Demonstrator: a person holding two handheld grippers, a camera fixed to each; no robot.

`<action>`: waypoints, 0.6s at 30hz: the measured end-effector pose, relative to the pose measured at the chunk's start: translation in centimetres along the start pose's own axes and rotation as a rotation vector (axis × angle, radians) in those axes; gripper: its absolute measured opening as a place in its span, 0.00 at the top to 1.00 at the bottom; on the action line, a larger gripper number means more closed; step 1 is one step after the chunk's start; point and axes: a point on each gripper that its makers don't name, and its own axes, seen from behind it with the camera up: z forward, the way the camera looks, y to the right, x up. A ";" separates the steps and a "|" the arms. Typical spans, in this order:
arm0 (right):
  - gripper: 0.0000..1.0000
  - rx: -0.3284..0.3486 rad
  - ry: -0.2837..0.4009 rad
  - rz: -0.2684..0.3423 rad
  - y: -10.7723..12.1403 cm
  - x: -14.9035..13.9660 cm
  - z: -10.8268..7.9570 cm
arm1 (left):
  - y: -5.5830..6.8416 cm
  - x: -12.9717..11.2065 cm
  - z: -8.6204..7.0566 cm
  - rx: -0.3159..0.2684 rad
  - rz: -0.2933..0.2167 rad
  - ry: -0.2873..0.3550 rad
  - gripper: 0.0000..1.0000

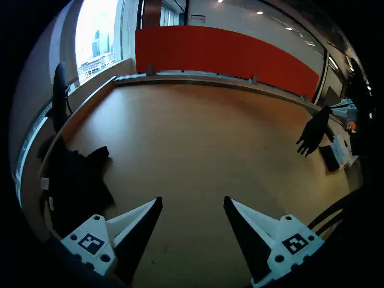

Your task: Fold towel

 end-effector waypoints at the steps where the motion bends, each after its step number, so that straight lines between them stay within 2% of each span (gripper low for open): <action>1: 0.96 -0.003 -0.003 0.004 0.5 -0.2 -0.2 | 0.1 0.0 0.0 0.001 0.001 0.000 0.05; 18: 0.96 -0.083 -0.057 0.058 10.6 -4.5 -3.7 | 0.5 0.3 0.6 0.021 -0.011 -0.017 0.05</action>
